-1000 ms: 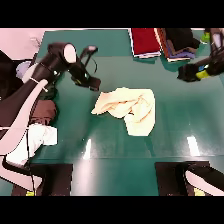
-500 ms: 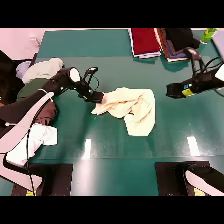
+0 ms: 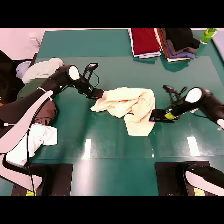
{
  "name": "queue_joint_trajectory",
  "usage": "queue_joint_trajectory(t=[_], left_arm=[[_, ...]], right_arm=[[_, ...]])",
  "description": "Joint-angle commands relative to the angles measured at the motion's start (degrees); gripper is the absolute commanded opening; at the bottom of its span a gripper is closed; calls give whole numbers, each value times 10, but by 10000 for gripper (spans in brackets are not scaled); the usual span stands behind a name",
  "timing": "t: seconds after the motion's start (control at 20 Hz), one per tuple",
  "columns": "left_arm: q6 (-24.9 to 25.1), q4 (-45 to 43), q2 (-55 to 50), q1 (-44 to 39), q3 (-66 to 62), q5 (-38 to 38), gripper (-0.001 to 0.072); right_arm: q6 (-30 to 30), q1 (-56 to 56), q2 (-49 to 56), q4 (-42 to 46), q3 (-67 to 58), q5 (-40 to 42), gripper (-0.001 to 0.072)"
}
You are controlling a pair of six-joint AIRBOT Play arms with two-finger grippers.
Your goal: Fold the shirts.
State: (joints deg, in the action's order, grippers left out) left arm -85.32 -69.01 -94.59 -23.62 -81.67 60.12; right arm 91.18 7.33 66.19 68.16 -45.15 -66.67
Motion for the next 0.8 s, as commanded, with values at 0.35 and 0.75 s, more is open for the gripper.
queue_joint_trajectory(t=[0.35, 0.75], left_arm=[[-29, -198, 108, 0, -46, 30, 24], [-27, -234, 370, 0, -290, 56, 24]], right_arm=[[-1, 14, -42, 58, -64, 31, 15], [-2, -73, -221, 99, -437, -108, 15]])
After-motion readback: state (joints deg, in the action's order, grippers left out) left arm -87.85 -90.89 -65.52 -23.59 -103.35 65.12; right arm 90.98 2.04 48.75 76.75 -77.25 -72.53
